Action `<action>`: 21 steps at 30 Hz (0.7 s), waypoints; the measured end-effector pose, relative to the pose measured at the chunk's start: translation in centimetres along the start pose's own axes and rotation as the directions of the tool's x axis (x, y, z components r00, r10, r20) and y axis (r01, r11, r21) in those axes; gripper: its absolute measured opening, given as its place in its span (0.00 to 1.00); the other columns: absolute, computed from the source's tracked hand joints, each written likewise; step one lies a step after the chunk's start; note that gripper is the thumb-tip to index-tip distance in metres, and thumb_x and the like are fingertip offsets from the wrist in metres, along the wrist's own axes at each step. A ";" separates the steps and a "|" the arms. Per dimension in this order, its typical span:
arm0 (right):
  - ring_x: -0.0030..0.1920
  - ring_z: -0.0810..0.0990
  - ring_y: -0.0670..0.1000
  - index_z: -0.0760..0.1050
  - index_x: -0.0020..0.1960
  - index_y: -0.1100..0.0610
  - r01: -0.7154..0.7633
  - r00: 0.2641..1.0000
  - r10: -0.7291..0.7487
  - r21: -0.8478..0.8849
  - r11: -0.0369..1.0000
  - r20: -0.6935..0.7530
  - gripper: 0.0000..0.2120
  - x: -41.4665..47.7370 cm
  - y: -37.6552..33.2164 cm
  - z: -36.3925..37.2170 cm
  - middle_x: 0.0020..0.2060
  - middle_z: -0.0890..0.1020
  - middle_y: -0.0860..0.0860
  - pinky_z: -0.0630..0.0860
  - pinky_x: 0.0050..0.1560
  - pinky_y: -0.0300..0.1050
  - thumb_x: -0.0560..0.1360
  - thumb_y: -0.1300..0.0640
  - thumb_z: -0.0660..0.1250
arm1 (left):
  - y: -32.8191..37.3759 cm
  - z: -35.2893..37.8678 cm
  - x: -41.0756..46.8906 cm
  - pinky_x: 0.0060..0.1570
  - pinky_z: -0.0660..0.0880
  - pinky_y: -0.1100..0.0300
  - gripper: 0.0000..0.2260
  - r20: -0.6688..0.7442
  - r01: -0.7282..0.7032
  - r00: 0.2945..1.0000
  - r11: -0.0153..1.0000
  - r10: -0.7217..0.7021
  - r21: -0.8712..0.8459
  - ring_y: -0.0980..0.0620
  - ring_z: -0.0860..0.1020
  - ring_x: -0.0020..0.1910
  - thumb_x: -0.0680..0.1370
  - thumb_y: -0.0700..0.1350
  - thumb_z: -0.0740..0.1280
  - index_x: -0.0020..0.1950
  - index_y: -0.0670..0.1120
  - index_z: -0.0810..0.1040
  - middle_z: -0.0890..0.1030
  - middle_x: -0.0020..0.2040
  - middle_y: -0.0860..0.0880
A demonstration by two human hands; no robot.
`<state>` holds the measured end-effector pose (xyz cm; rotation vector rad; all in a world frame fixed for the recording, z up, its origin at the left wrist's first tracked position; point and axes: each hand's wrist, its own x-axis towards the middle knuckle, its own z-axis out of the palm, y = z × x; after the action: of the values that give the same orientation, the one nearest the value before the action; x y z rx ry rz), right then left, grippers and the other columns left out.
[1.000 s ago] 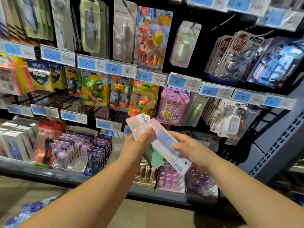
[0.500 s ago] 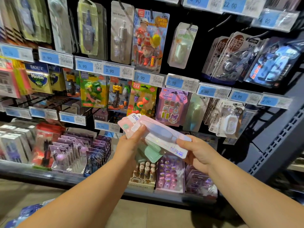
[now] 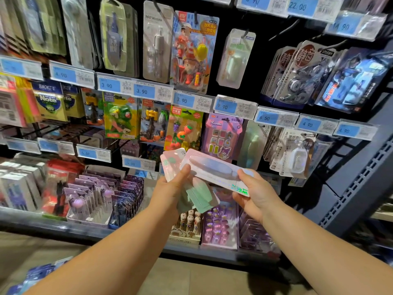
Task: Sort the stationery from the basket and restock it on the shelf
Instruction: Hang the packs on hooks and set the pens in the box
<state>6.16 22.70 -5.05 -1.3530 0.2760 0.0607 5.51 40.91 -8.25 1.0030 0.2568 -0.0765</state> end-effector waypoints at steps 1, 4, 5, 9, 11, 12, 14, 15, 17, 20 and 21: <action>0.34 0.77 0.50 0.73 0.51 0.54 0.028 0.999 -0.028 0.002 1.000 -0.022 0.02 0.0 -0.3 -0.2 0.40 0.78 0.54 0.74 0.22 0.36 0.80 0.56 0.63 | 0.1 -0.1 0.0 0.29 0.79 0.54 0.07 0.001 0.001 1.000 1.000 -0.001 -0.002 0.46 0.82 0.40 0.76 0.48 0.71 0.45 0.48 0.76 0.83 0.43 0.46; 0.36 0.77 0.48 0.73 0.49 0.54 0.097 0.993 -0.099 -0.040 0.994 -0.058 0.02 0.1 -0.6 -0.7 0.40 0.78 0.52 0.75 0.25 0.37 0.80 0.57 0.63 | 0.2 -0.2 0.1 0.28 0.77 0.56 0.10 0.012 0.035 0.999 0.999 -0.035 0.016 0.46 0.81 0.41 0.76 0.47 0.72 0.53 0.46 0.75 0.83 0.45 0.46; 0.36 0.77 0.48 0.73 0.49 0.54 0.105 0.992 -0.109 -0.054 0.993 -0.062 0.02 0.1 -0.5 -0.7 0.41 0.78 0.51 0.75 0.26 0.37 0.80 0.57 0.63 | 0.2 -0.1 0.0 0.27 0.78 0.57 0.11 0.036 0.050 0.998 0.999 -0.051 0.005 0.46 0.82 0.41 0.76 0.47 0.71 0.55 0.44 0.76 0.83 0.46 0.45; 0.34 0.77 0.49 0.70 0.51 0.56 0.106 0.991 -0.110 -0.058 0.993 -0.072 0.01 0.0 0.4 0.2 0.41 0.77 0.53 0.76 0.27 0.39 0.81 0.59 0.61 | -0.8 0.0 0.1 0.28 0.79 0.59 0.05 0.132 0.083 0.989 0.992 -0.070 -0.098 0.49 0.83 0.39 0.77 0.45 0.69 0.50 0.45 0.79 0.83 0.46 0.45; 0.36 0.79 0.50 0.70 0.53 0.56 0.099 0.993 -0.103 -0.067 0.993 -0.062 0.02 0.0 0.7 0.8 0.43 0.78 0.54 0.78 0.28 0.40 0.81 0.58 0.61 | -1.1 0.1 0.3 0.38 0.79 0.57 0.04 0.164 0.055 0.986 0.995 -0.040 -0.086 0.48 0.82 0.42 0.77 0.43 0.69 0.51 0.44 0.78 0.82 0.46 0.45; 0.37 0.80 0.51 0.69 0.55 0.57 0.091 0.994 -0.095 -0.071 0.993 -0.058 0.04 -0.1 0.8 1.0 0.45 0.79 0.54 0.78 0.28 0.41 0.81 0.58 0.61 | -1.2 0.2 0.3 0.40 0.78 0.55 0.05 0.181 0.040 0.983 0.996 -0.026 -0.074 0.48 0.83 0.41 0.77 0.41 0.69 0.53 0.44 0.77 0.83 0.44 0.45; 0.39 0.81 0.52 0.69 0.56 0.56 0.079 0.995 -0.083 -0.072 0.994 -0.056 0.05 -0.2 1.1 1.2 0.47 0.79 0.56 0.78 0.28 0.41 0.81 0.57 0.61 | -1.7 0.4 0.3 0.38 0.78 0.54 0.05 0.204 0.016 0.979 0.999 -0.008 -0.039 0.49 0.84 0.37 0.76 0.38 0.69 0.51 0.44 0.77 0.84 0.39 0.46; 0.40 0.81 0.52 0.69 0.56 0.56 0.075 0.996 -0.079 -0.071 0.995 -0.052 0.05 -0.3 1.1 1.2 0.48 0.80 0.56 0.79 0.29 0.42 0.81 0.57 0.61 | -1.9 0.5 0.2 0.35 0.79 0.54 0.05 0.215 0.008 0.977 1.000 -0.003 -0.021 0.50 0.84 0.35 0.76 0.37 0.69 0.49 0.44 0.77 0.84 0.38 0.46; 0.41 0.82 0.53 0.69 0.57 0.57 0.061 0.997 -0.063 -0.058 0.996 -0.037 0.06 -0.4 1.3 1.2 0.48 0.80 0.57 0.80 0.31 0.43 0.82 0.57 0.61 | -2.1 0.5 -0.2 0.32 0.80 0.52 0.06 0.237 -0.003 0.972 1.000 0.001 0.006 0.48 0.84 0.36 0.74 0.35 0.70 0.47 0.45 0.78 0.85 0.40 0.44; 0.42 0.82 0.53 0.69 0.60 0.58 0.022 1.000 -0.022 -0.031 0.999 -0.014 0.08 -0.4 1.4 1.2 0.50 0.81 0.59 0.79 0.32 0.43 0.82 0.57 0.61 | -2.1 0.4 -0.3 0.41 0.81 0.41 0.19 0.267 -0.016 0.964 1.000 0.011 0.018 0.40 0.84 0.45 0.70 0.34 0.73 0.60 0.42 0.75 0.84 0.51 0.38; 0.42 0.82 0.53 0.69 0.60 0.57 0.015 1.000 -0.015 -0.022 1.000 -0.012 0.08 -0.4 1.5 1.2 0.51 0.81 0.59 0.79 0.31 0.42 0.82 0.57 0.61 | -2.1 0.4 -0.2 0.44 0.80 0.38 0.25 0.275 -0.014 0.961 0.999 0.005 0.030 0.37 0.84 0.48 0.68 0.34 0.75 0.63 0.41 0.73 0.83 0.54 0.37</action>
<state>5.63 24.21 -6.12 -1.3777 0.2765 0.0432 5.01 39.43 -9.70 1.0121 -0.0043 -0.2100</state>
